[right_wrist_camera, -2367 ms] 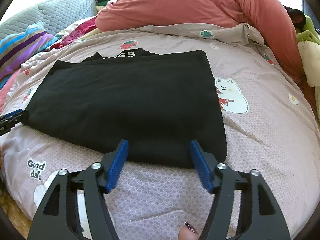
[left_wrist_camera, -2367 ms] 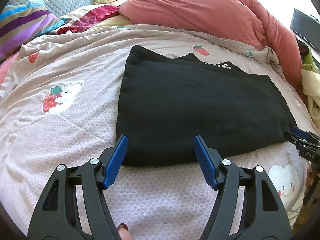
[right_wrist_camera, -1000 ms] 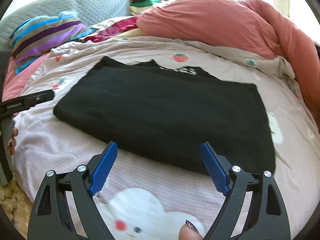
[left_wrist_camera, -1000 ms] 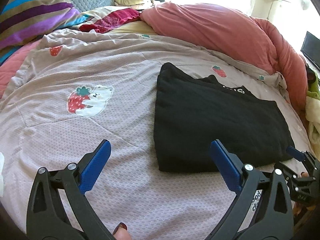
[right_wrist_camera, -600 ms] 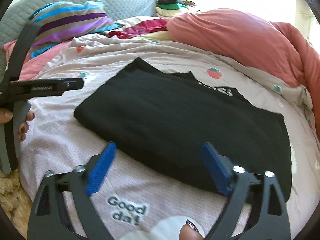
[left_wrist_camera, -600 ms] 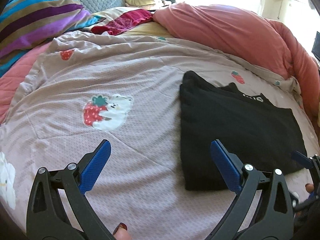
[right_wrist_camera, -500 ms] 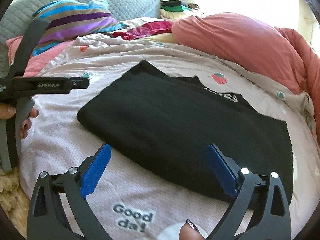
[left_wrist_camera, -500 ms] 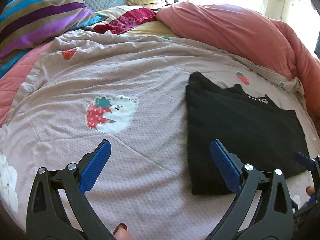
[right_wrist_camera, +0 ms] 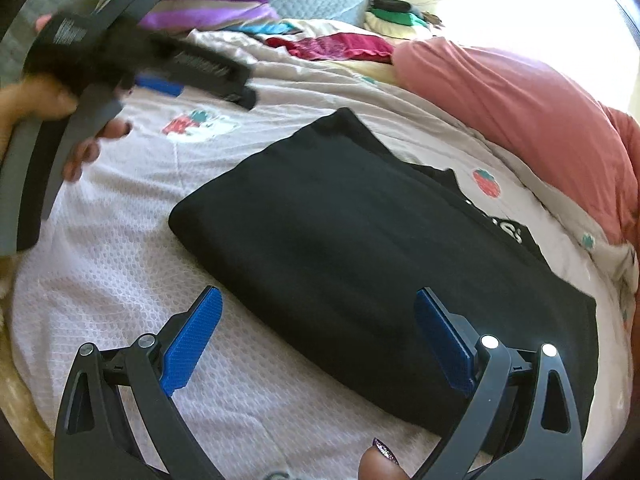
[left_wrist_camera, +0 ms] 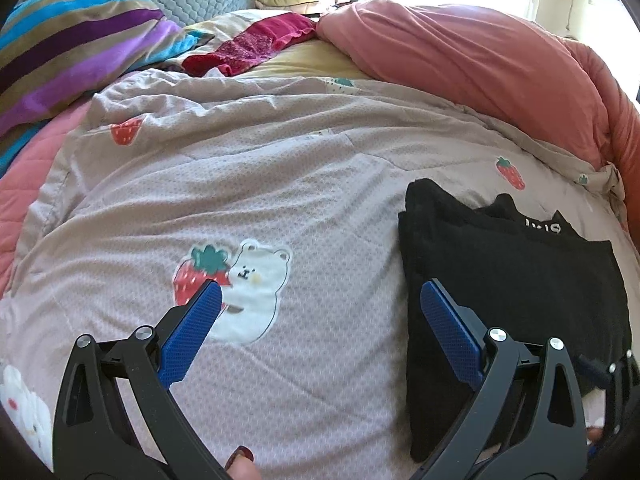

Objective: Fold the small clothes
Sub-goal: 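Close both tools on one long side edge of the folded black sweatshirt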

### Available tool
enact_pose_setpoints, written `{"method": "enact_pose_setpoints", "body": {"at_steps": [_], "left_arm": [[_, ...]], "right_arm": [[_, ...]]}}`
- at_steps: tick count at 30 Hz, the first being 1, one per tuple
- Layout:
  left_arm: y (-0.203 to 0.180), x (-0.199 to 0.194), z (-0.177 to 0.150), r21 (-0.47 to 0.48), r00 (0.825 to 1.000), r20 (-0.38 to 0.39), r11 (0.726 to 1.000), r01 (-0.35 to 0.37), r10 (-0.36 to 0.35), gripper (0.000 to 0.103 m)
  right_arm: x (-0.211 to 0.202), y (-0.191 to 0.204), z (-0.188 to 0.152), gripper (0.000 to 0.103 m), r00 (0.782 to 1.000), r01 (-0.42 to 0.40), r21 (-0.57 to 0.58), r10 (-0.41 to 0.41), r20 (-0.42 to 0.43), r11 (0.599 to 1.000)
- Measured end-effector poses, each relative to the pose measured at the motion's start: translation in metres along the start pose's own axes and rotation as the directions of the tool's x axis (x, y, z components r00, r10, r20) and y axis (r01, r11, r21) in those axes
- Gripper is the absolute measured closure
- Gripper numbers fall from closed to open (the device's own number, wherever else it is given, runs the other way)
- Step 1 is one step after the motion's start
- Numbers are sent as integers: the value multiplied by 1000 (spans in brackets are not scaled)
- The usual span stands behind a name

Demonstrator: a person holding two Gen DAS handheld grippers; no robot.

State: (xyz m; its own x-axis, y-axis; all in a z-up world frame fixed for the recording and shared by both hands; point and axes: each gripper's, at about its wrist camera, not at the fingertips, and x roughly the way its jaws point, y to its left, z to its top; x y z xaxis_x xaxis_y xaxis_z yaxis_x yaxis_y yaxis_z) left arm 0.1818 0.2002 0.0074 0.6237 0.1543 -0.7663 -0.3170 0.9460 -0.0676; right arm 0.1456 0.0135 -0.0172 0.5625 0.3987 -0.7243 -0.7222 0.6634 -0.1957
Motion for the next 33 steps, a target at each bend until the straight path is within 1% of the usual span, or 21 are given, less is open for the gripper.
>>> {"method": "enact_pose_setpoints", "body": {"at_steps": [3, 8, 12, 18, 22, 24, 25, 26, 27, 28, 29, 30, 33], "left_arm": [[-2, 5, 3, -1, 1000, -6, 1000, 4, -4, 10], [-5, 13, 7, -4, 1000, -12, 1000, 16, -16, 10], [-7, 19, 12, -6, 1000, -16, 1000, 13, -13, 10], [-12, 30, 19, -33, 999, -29, 999, 42, -43, 10], [-17, 37, 21, -28, 997, -46, 998, 53, -54, 10], [-19, 40, 21, -27, 996, -56, 998, 62, -64, 10], [-20, 42, 22, -27, 996, -61, 997, 68, -70, 10], [-21, 44, 22, -29, 995, -70, 997, 74, -76, 10], [-22, 45, 23, -34, 993, -79, 996, 84, -87, 10], [-22, 47, 24, -43, 991, -86, 994, 100, -103, 10], [-23, 48, 24, -54, 988, -93, 991, 118, -123, 10], [-24, 49, 25, -67, 984, -102, 988, 142, -149, 10], [-31, 53, 26, -99, 966, -135, 973, 206, -219, 10]], "right_arm": [[9, 10, 3, 7, 1000, 17, -44, -17, -7, 999], [24, 22, 10, 7, 997, 74, -93, -76, -11, 993], [34, 24, 18, 7, 996, 92, -104, -94, -12, 990], [45, 25, 27, 8, 993, 116, -105, -117, -6, 988], [43, 25, 31, 10, 990, 138, -96, -136, 27, 986], [37, 23, 32, 28, 991, 126, -82, -122, 52, 989], [33, 21, 32, 31, 991, 117, -72, -112, 67, 991], [28, 20, 32, 41, 990, 115, -61, -109, 84, 992], [22, 17, 31, 56, 989, 110, -50, -104, 107, 993], [18, 16, 30, 64, 988, 103, -41, -97, 121, 994], [13, 13, 30, 78, 987, 94, -30, -89, 135, 995], [9, 11, 29, 88, 986, 82, -17, -79, 147, 996], [0, 4, 25, 92, 983, 59, 11, -60, 175, 998]]}}
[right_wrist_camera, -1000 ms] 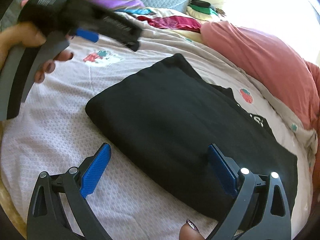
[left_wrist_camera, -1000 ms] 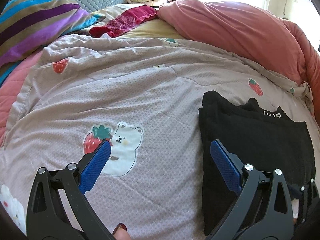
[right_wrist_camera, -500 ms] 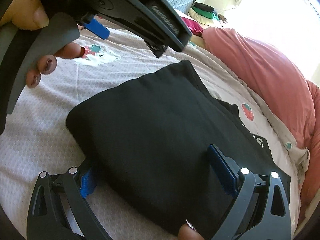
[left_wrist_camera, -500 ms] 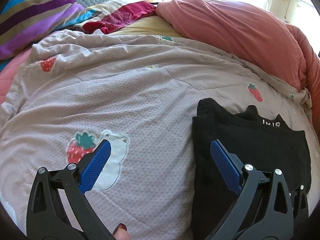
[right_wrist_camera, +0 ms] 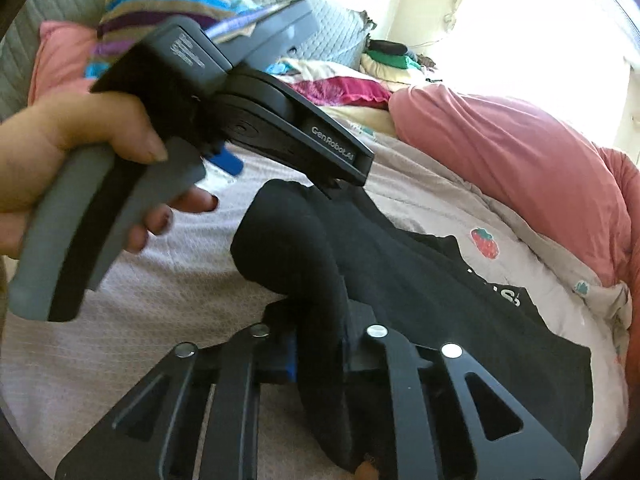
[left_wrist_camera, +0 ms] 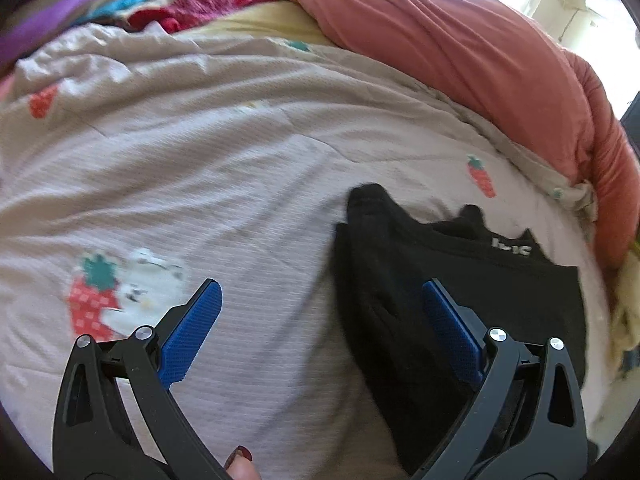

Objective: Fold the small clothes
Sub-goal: 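Close both tools on one long side edge of the folded black sweatshirt, then lift the held edge and fold it over the other half with both tools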

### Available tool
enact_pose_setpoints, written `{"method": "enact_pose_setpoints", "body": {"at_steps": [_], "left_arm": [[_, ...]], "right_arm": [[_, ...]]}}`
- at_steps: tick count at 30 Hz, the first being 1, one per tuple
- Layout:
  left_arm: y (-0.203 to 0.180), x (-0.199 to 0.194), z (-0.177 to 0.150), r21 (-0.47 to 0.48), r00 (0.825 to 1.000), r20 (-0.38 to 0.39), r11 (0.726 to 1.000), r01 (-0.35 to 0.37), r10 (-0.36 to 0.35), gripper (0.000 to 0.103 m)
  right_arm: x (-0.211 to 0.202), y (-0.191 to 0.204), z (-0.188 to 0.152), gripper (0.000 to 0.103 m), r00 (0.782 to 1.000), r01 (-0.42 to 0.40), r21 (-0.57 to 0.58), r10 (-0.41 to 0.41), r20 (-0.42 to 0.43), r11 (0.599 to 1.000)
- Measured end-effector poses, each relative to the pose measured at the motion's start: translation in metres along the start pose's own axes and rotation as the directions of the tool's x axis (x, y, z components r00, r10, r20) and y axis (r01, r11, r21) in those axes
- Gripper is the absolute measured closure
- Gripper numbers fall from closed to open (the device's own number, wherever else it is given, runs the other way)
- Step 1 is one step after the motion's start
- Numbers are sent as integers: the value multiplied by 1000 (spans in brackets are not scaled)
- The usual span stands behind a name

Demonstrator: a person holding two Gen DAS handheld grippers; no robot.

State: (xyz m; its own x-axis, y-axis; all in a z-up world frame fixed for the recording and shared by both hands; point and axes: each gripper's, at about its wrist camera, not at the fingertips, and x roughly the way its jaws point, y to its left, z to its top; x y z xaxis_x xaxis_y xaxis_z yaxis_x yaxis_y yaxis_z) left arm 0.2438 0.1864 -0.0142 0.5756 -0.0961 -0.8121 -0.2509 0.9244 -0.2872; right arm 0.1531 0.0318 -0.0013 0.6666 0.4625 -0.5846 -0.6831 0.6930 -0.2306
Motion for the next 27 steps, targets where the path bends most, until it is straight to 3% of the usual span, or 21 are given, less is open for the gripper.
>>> {"method": "enact_pose_setpoints", "body": {"at_steps": [5, 11, 13, 15, 18, 27], "left_arm": [[-18, 8, 0, 16, 999, -32, 999, 36, -36, 10], [-43, 4, 0, -12, 987, -48, 988, 153, -154, 12], [-56, -1, 1, -5, 979, -52, 980, 198, -198, 28], [-76, -7, 1, 14, 967, -57, 969, 248, -247, 58], [-103, -16, -1, 70, 971, -42, 968, 239, -237, 74], [-176, -39, -7, 196, 974, -12, 954, 225, -227, 77]], "right_arm": [[-16, -7, -2, 93, 999, 13, 16, -14, 51, 1000], [-43, -32, -9, 94, 993, 39, 87, -48, 110, 995], [-51, -42, -13, 94, 990, 53, 109, -67, 125, 993], [-60, -53, -18, 94, 987, 65, 140, -84, 136, 988], [-72, -67, -26, 94, 984, 82, 184, -110, 143, 979], [-114, -110, -58, 95, 969, 111, 309, -172, 178, 944]]}}
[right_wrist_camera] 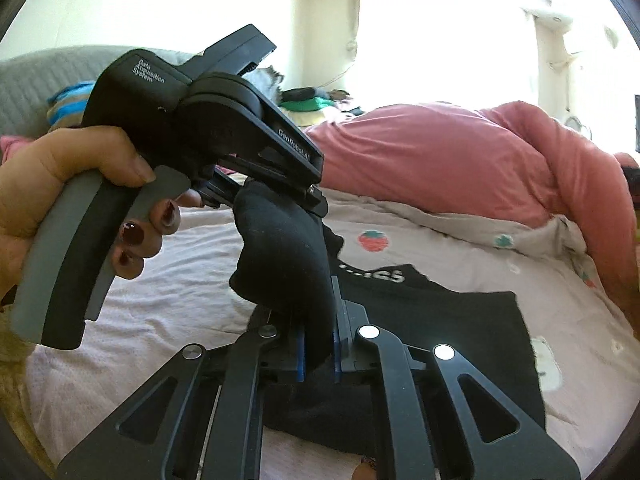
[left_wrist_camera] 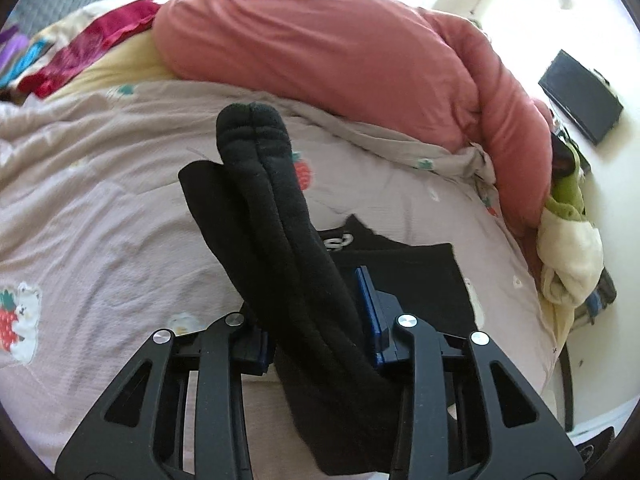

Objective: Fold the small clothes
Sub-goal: 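Lift the held edge and fold it over the other half with both tools, then open the left tool to release the folded edge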

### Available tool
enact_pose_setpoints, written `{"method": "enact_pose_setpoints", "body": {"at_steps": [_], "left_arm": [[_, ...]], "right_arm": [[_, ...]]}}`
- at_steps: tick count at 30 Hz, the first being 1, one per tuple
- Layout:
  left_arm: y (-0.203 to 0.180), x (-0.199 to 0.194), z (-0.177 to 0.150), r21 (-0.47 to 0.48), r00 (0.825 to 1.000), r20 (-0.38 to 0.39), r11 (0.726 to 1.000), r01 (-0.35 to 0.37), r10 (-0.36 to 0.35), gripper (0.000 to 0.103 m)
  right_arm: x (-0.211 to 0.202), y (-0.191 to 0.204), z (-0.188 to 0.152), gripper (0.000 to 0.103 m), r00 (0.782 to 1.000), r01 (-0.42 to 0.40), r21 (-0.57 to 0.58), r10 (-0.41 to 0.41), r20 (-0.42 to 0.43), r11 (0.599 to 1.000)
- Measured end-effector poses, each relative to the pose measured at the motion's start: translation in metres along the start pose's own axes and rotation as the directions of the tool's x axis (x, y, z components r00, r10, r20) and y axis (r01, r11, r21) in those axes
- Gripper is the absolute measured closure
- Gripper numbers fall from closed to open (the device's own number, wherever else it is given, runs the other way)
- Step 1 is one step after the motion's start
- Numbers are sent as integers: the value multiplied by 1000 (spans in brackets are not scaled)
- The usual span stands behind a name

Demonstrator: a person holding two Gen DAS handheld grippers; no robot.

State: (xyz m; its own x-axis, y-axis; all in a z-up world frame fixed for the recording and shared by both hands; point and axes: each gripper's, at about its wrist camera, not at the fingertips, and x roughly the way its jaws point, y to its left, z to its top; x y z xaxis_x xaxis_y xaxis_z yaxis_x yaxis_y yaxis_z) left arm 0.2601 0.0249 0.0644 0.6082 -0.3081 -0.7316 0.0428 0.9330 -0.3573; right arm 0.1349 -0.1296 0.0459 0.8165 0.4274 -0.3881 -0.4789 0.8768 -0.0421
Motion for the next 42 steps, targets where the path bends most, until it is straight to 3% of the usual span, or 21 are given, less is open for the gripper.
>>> {"method": "enact_pose_setpoints", "body": {"at_steps": [17, 31, 34, 36, 38, 42], "left_arm": [[-95, 52, -5, 133, 996, -80, 991, -15, 26, 77], [-126, 106, -22, 169, 985, -170, 985, -16, 45, 76], [-130, 111, -23, 193, 984, -170, 981, -24, 57, 66], [-132, 114, -23, 204, 983, -172, 979, -21, 57, 46], [-133, 113, -23, 188, 983, -181, 982, 32, 2, 32], [-138, 101, -22, 190, 986, -161, 979, 76, -45, 30]], "right_arm": [[-29, -72, -31, 95, 999, 53, 161, -50, -21, 986], [-20, -115, -65, 95, 994, 65, 273, -38, -104, 960], [-19, -120, -68, 95, 993, 56, 305, -22, -115, 951], [-17, -124, -70, 94, 992, 55, 333, -12, -129, 941], [-14, -130, -73, 93, 989, 59, 366, -4, -149, 929], [-8, -147, -84, 89, 981, 72, 449, 17, -191, 891]]}}
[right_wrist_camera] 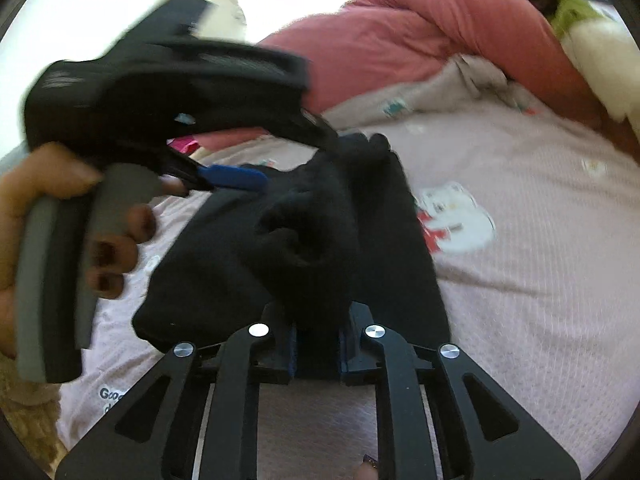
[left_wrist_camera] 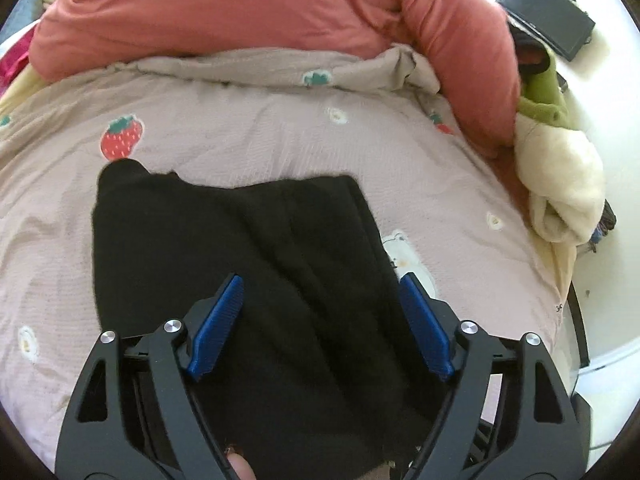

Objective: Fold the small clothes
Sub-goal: 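Open the left tool to release the folded edge, then pinch the folded edge with the right tool and press it flat, then open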

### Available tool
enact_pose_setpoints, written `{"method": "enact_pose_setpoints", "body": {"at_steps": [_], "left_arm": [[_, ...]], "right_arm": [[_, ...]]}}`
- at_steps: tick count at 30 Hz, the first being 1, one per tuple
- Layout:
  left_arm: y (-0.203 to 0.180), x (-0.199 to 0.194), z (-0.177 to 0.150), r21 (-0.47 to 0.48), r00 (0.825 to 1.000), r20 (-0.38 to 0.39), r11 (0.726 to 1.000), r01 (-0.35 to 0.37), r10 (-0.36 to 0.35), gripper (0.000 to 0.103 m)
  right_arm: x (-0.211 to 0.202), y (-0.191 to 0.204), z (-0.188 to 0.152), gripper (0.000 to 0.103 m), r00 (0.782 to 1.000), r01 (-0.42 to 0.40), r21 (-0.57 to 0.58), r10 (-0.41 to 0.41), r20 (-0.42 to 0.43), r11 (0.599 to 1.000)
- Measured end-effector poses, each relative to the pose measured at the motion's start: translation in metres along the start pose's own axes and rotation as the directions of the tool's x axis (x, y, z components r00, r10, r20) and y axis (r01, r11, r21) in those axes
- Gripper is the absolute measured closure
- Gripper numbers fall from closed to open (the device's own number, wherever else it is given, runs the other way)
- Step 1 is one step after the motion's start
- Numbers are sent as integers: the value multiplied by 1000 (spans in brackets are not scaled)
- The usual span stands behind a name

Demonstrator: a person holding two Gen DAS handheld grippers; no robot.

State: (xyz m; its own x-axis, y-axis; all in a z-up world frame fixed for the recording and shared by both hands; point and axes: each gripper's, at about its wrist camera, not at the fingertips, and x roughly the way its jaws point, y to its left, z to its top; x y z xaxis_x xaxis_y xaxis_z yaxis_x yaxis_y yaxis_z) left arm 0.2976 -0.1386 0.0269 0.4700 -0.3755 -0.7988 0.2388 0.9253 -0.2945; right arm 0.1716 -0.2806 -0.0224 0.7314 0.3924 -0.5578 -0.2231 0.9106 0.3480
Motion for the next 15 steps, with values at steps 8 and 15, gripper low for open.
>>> {"method": "enact_pose_setpoints", "body": {"at_steps": [8, 15], "left_arm": [[41, -40, -15, -37, 987, 115, 993, -110, 114, 30], [70, -34, -48, -55, 983, 91, 986, -155, 160, 30]], "right_arm": [[-3, -22, -3, 69, 996, -72, 105, 77, -45, 992], [-9, -34, 26, 29, 976, -204, 195, 214, -36, 959]]}}
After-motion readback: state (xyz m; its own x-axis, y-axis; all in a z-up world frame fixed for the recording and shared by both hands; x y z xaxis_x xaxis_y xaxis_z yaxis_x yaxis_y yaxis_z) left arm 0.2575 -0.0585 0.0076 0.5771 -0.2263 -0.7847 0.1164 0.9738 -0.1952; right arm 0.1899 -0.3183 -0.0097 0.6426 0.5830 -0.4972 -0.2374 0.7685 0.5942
